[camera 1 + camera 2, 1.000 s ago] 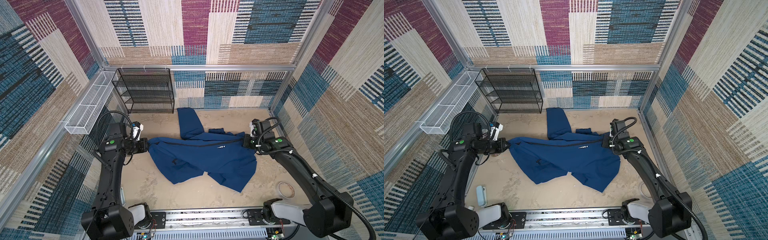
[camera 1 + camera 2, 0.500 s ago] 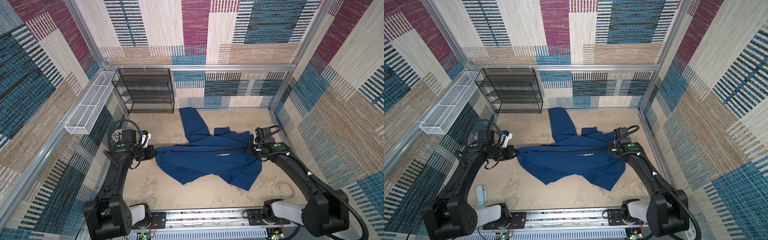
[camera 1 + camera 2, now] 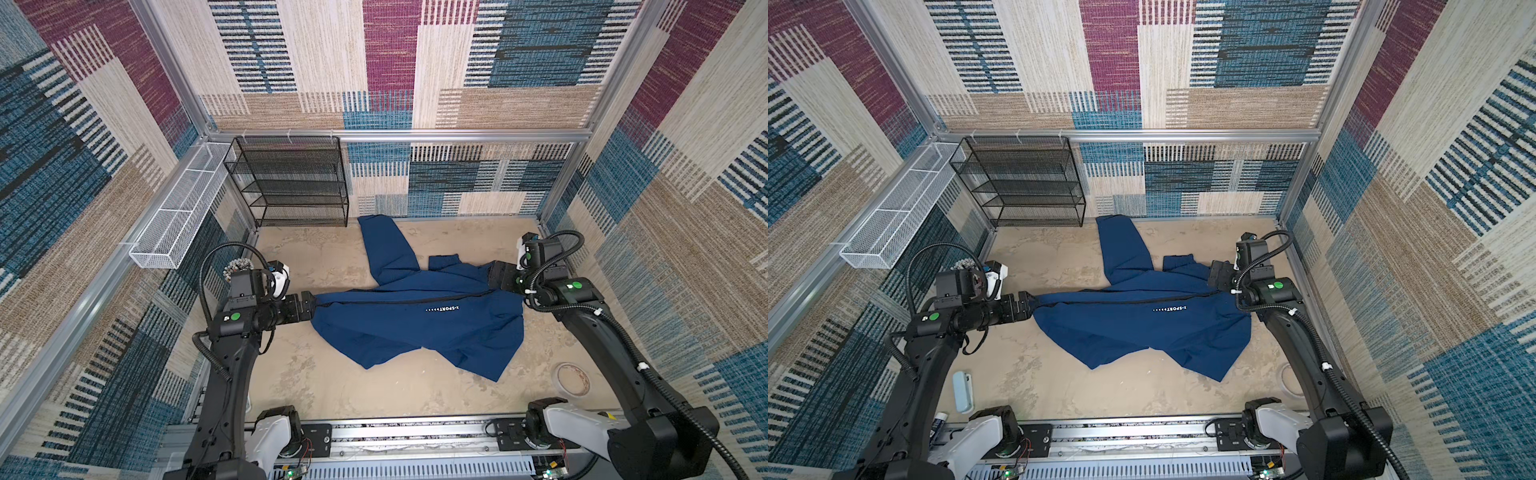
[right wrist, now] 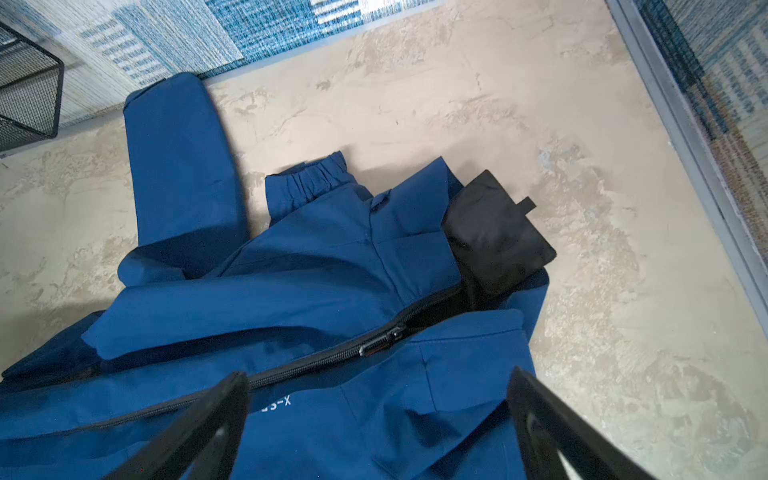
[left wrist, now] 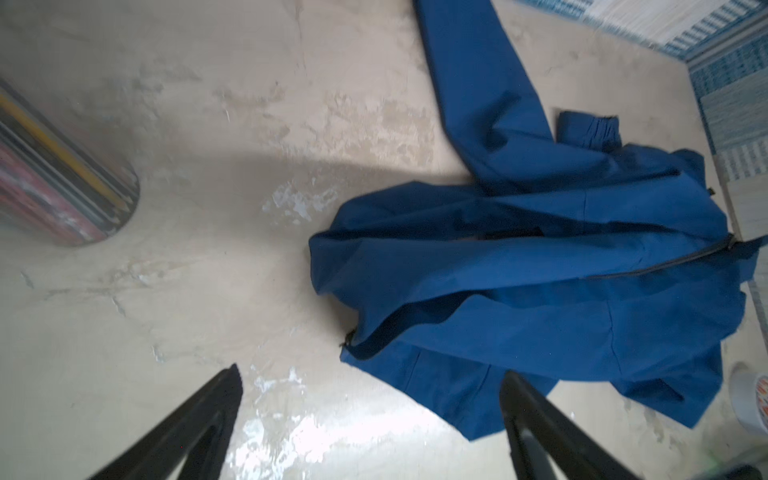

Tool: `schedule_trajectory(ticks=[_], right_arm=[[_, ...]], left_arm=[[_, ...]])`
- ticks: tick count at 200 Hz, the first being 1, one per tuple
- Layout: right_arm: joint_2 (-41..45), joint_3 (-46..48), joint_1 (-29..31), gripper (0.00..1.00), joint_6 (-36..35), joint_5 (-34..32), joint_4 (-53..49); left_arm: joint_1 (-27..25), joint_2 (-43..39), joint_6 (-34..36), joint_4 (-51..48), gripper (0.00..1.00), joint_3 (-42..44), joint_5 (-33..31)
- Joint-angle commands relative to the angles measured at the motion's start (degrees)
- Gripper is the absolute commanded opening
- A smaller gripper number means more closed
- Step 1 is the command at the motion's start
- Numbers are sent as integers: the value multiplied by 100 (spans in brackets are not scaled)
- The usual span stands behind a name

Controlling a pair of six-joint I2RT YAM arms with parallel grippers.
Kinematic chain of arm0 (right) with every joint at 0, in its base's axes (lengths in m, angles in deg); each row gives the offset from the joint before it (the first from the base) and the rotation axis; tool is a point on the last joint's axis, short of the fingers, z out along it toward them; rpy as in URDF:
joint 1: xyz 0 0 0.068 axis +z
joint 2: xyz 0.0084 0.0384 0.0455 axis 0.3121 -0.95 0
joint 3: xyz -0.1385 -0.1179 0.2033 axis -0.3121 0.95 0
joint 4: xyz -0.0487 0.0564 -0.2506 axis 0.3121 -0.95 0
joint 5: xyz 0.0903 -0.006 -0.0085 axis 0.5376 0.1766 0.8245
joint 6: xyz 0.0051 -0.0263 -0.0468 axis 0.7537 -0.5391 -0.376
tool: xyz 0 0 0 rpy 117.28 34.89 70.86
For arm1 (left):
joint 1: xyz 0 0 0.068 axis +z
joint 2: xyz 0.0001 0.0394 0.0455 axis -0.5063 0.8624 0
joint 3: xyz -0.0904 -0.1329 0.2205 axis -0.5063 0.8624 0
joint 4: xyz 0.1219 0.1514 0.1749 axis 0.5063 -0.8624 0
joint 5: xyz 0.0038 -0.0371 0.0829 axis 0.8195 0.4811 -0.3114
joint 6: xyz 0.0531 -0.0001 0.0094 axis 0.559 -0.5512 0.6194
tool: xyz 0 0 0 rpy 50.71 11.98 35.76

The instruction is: Zip up the jacket

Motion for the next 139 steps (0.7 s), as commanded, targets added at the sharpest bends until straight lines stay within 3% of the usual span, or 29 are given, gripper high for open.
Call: schedule_trajectory(ticks=[1,14,34,60,79,96,118,139], right_arm=[[118,388,0,100,-110,-574,1146],[259,914,-6,100,-167,-1078,2000],[660,2053,-3,100,-660,-1723,3818],[821,3005,-14,100,-1129,-2061,5339],[644,3236,-17,100,-1077,-2316,5552],[657,3417,-25,100,-1069,-2264,5705],[892,3837,-88,100,-1186,-2148,6270],[979,4450,-186,100,-1382,-2098,7438]], left_arm=[[-1,-586,-346,1577,99,697,-344],[-1,-1056,-598,2750,99,1432,-676],[-1,-1382,-332,4113,100,2155,-420],[-1,-1053,-164,4052,99,2070,-388],[-1,-785,24,3803,100,1933,-380],[7,-791,-43,3861,99,2023,-978],[97,-983,-400,4460,99,2370,-1817],[131,-862,-476,5378,99,2819,-1713]])
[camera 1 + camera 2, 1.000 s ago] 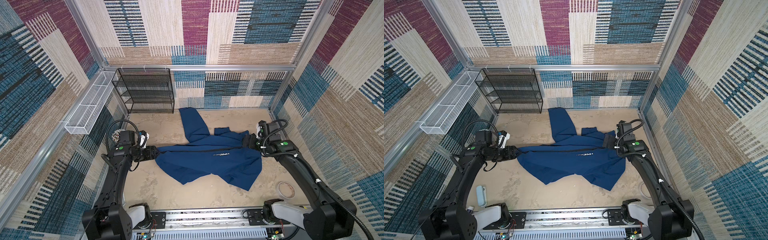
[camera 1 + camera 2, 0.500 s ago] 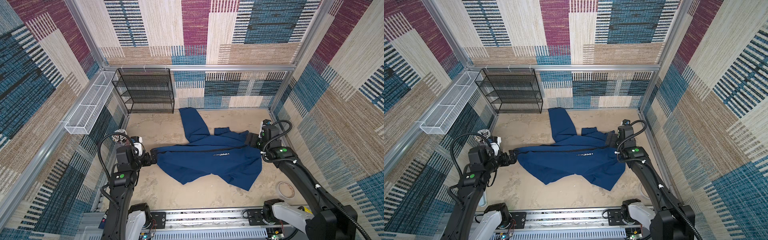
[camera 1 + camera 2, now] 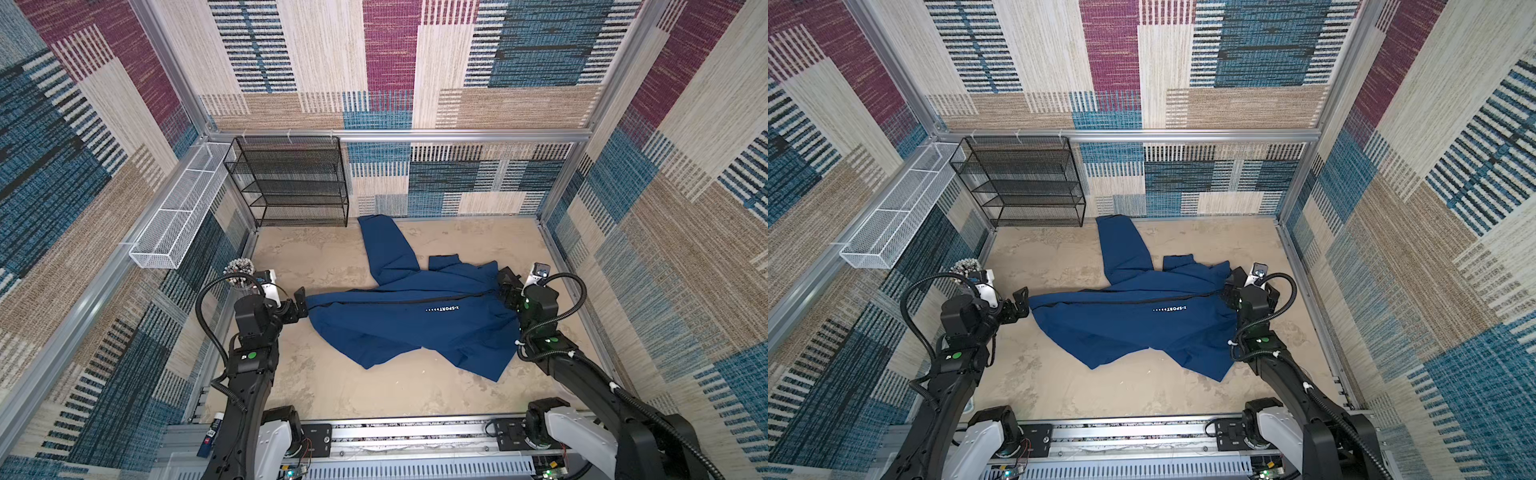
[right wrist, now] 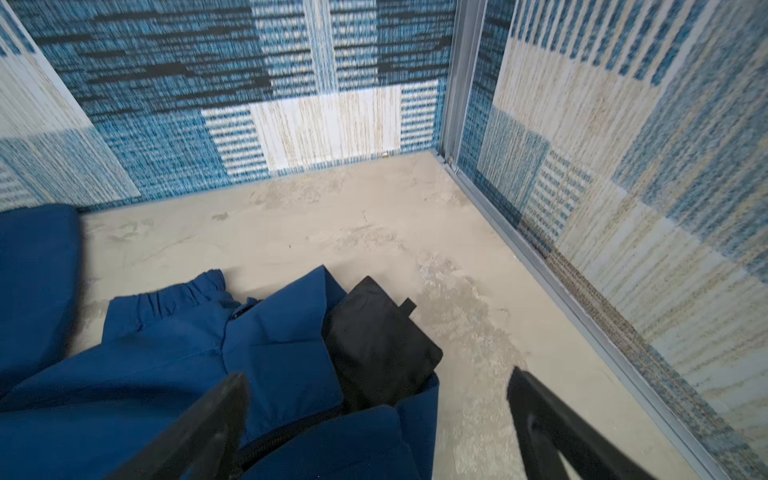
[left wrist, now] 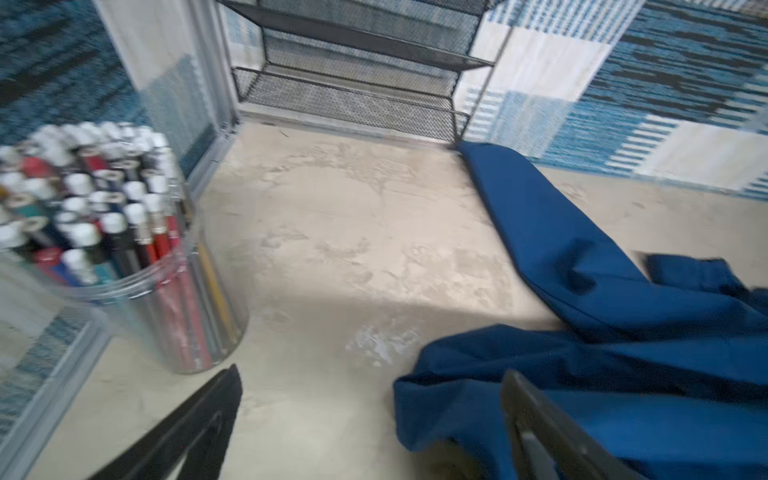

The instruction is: Zip up the jacket

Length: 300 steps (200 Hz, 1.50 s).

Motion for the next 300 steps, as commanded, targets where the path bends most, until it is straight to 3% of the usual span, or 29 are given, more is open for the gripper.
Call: schedule_trajectory(ticks=[1,17,41,77,104,129,163,183,197,213,223,264,300], right_arm=[[76,527,-73,100,-267,-29,1681],[13,982,-102,100,-358,72,2690],[-321,1277,-172,100,-478,367,3563],[-1625,1414,-197,100,-829,395,5061],[-2482,1453,-252,100,-711,499,5989],[-2749,1278,-260,100,-820,806,5911],[-2843,856,-430,100,-804,1366,5165],[-2895,678,-571,100,-736,1643,4878],[-2929,768,-639,100,-667,1740,5032],[-3223,1053,-691,100,-845,2215,5894],[-3066,939,-706,100,-800,2267,5372],[-3127,968,-727,100,-803,2288,5550],[-3114,961,-731,100,-800,2298,5517]], left_arm=[[28,114,-239,1184,99,349,-331],[20,426,-186,1596,99,501,-85],[20,764,-284,2393,99,849,-230],[19,1238,-205,4042,99,1471,-332],[-195,2000,-47,5003,99,1628,-192],[-468,2703,331,5148,99,1484,-179],[-797,4140,610,6206,100,1281,-307],[-817,3903,633,4787,100,756,-398],[-819,4141,622,5143,100,722,-382],[-807,3971,573,4667,99,638,-470],[-785,4048,492,4963,100,711,-601],[-525,3963,141,5330,100,988,-609],[-525,4138,338,4290,100,319,-142]])
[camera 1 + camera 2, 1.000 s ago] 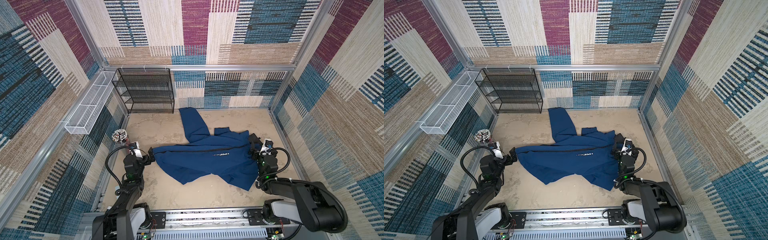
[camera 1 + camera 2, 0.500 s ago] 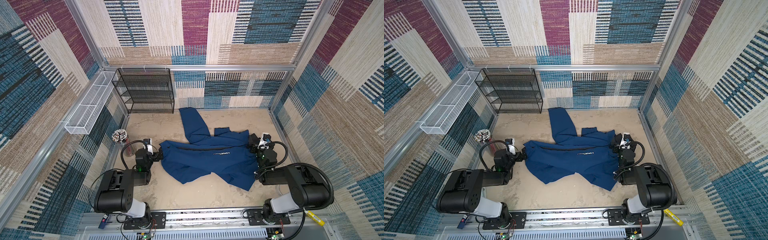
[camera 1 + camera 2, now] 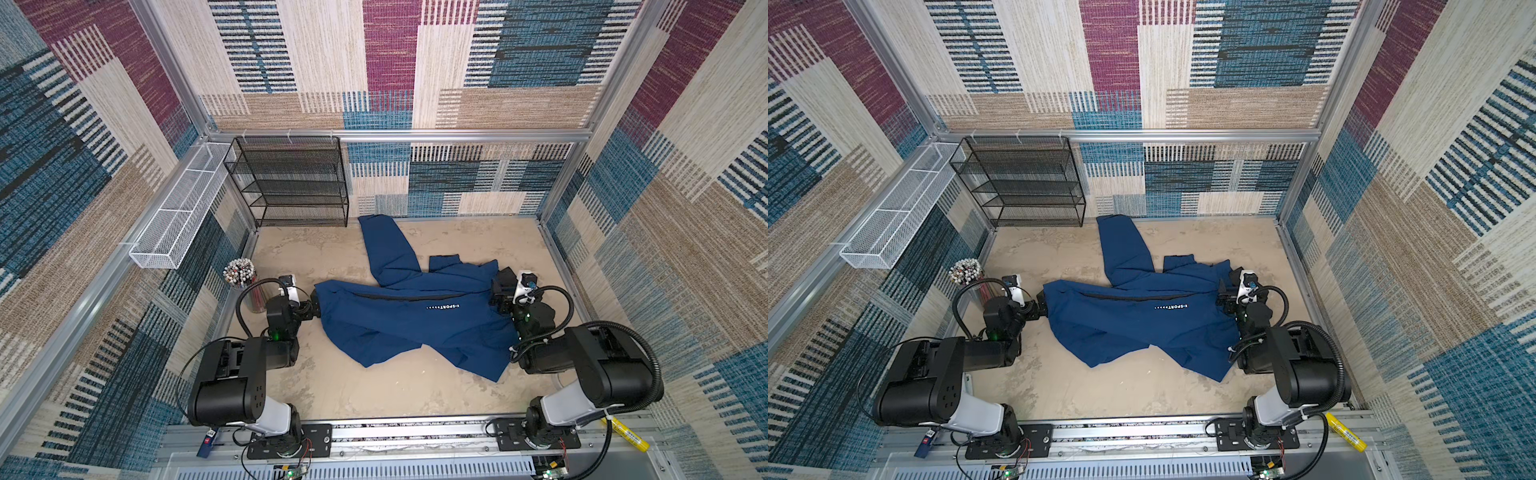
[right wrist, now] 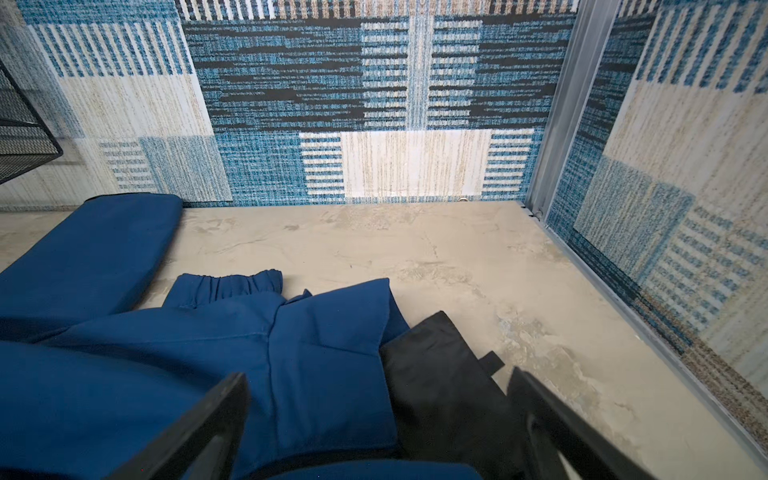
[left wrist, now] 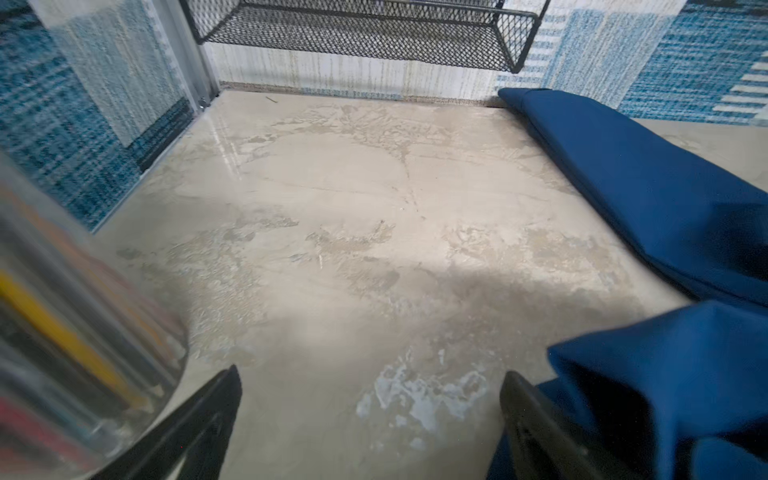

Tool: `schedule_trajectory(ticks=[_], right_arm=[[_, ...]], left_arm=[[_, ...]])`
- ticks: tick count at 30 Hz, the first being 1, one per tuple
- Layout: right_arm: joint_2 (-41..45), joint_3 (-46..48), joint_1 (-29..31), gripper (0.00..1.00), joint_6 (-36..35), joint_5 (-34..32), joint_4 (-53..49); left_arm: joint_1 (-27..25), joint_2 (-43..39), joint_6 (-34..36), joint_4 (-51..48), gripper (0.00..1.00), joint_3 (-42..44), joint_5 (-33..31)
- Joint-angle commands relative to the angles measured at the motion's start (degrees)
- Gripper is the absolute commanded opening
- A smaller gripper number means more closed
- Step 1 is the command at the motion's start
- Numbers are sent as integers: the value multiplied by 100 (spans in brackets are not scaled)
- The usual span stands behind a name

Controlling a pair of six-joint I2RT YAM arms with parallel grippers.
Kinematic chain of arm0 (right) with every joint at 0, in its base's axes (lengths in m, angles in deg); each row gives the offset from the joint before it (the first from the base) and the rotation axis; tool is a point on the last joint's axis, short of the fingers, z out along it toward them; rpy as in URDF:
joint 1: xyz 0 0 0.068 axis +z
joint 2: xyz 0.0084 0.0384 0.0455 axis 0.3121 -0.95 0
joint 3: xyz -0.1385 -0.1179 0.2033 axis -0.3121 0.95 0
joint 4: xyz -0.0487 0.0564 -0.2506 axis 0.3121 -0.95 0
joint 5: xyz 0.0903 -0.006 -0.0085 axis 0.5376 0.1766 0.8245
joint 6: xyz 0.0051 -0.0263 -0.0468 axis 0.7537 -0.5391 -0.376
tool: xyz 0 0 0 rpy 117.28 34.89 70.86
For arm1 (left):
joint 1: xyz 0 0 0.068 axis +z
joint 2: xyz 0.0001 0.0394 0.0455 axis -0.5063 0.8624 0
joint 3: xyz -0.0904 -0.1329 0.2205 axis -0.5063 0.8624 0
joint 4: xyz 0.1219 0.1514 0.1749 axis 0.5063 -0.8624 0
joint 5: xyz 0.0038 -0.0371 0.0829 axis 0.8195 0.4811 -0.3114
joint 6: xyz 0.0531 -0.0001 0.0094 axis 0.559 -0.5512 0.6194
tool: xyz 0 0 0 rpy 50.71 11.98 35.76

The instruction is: Zip up the jacket

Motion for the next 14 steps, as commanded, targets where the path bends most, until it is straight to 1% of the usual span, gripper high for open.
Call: schedule_trajectory(ticks=[1,3,8,11,14], right_arm=[[3,-9,-5,100,-39,96,265],[1,-9,-3,100,-44,96,274],[-23,-50,-3,100,-36,96,217],[-41,-147,-130,100,33,360,41],[8,-62,-133,100,16,361,153]], left_arm=[[8,104,38,-533,100,-388,391],[-21,130,162,-801,100,-556,543],[-37,137,162,-778,100,-550,539],[-36,134,167,-785,100,-551,533],[-36,133,162,-785,100,-551,532]])
